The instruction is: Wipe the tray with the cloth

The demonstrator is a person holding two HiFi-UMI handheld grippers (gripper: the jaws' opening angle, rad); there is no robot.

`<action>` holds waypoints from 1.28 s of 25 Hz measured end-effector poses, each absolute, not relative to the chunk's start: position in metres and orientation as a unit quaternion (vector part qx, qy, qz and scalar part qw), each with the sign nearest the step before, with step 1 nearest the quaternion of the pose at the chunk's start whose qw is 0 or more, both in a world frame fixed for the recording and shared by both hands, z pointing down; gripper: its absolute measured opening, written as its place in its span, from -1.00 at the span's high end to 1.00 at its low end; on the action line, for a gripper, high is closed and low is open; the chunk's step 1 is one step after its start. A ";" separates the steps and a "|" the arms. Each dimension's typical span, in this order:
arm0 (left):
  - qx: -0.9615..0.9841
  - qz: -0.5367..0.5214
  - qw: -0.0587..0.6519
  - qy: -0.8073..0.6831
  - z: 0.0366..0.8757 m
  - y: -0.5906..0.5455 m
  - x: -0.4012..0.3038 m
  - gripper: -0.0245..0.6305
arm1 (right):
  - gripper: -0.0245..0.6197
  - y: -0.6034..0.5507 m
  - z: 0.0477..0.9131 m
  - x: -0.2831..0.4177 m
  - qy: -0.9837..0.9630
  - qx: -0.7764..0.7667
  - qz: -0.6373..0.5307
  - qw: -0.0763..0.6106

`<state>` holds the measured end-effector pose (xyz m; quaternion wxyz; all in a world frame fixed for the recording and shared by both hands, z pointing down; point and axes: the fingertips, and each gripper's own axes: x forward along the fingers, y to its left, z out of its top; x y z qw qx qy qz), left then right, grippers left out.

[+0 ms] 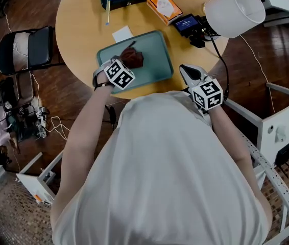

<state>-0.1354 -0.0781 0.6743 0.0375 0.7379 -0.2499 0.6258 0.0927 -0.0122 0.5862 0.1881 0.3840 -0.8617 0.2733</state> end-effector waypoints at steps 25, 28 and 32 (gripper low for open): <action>0.683 0.665 0.037 -0.300 0.678 -0.099 -0.209 -0.18 | 0.91 -0.018 0.588 0.089 -0.859 0.387 0.277 0.192; 0.693 0.658 0.031 -0.294 0.677 -0.105 -0.189 -0.18 | 0.91 -0.018 0.589 0.089 -0.858 0.387 0.278 0.191; 0.710 0.645 0.019 -0.281 0.672 -0.114 -0.155 -0.18 | 0.92 -0.018 0.588 0.090 -0.857 0.389 0.280 0.189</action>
